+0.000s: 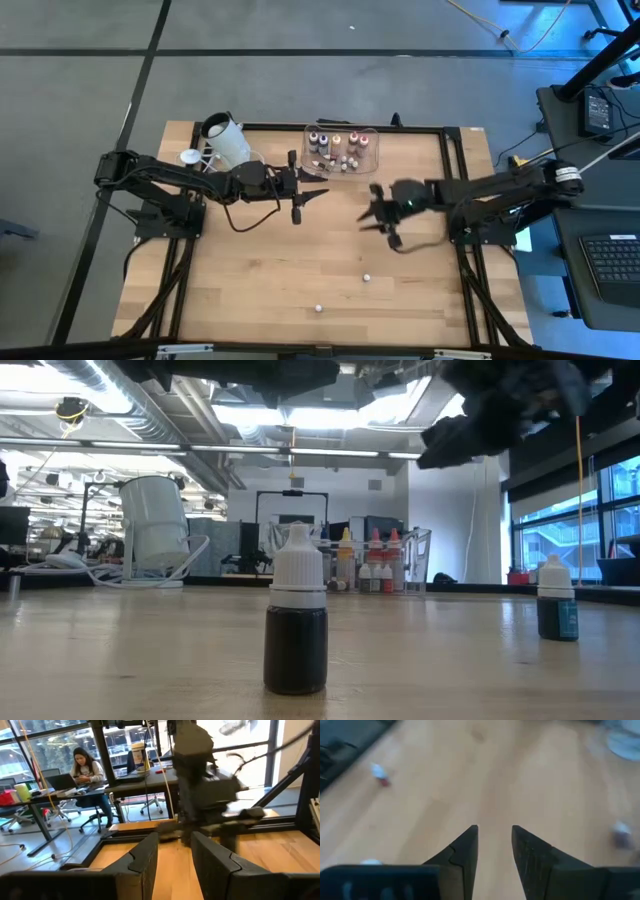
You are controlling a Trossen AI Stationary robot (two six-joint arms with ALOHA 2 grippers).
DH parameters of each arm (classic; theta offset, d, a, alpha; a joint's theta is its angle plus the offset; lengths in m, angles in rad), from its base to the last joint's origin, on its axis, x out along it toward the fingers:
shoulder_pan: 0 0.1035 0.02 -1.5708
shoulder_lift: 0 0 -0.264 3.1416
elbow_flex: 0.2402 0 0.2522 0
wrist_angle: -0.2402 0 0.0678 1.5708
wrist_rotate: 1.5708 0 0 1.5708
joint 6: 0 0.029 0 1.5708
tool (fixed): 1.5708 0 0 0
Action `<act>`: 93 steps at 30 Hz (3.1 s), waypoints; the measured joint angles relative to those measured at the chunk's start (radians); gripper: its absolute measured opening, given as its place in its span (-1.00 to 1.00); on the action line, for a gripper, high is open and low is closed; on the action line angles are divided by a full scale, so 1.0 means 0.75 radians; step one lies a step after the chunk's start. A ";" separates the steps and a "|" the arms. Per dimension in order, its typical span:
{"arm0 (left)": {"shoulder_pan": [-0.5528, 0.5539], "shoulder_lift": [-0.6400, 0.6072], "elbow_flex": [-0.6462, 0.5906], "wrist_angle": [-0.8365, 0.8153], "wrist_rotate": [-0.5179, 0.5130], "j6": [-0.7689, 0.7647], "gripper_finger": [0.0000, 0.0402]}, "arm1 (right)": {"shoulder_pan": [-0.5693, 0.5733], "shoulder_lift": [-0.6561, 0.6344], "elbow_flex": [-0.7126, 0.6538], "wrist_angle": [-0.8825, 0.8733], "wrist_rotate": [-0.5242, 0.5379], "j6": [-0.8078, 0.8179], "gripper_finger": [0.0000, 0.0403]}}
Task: Pick & Place food coloring
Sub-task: Put the small blue food coloring bottle into the transparent container
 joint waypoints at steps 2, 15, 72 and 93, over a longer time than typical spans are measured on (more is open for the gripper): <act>-0.005 0.000 0.000 -0.001 -0.001 0.000 -0.44 | 0.071 -0.003 -0.110 0.186 -0.018 0.035 -0.40; -0.008 0.000 0.000 -0.004 -0.007 0.000 -0.45 | 0.319 0.017 -0.452 0.781 -0.048 0.273 -0.05; -0.008 0.000 0.000 -0.030 -0.008 0.001 -0.42 | 0.410 0.417 -0.346 0.943 0.065 0.259 -0.61; -0.008 0.000 0.000 -0.039 -0.013 0.025 -0.44 | -0.613 0.170 0.119 0.407 0.024 -0.020 -0.62</act>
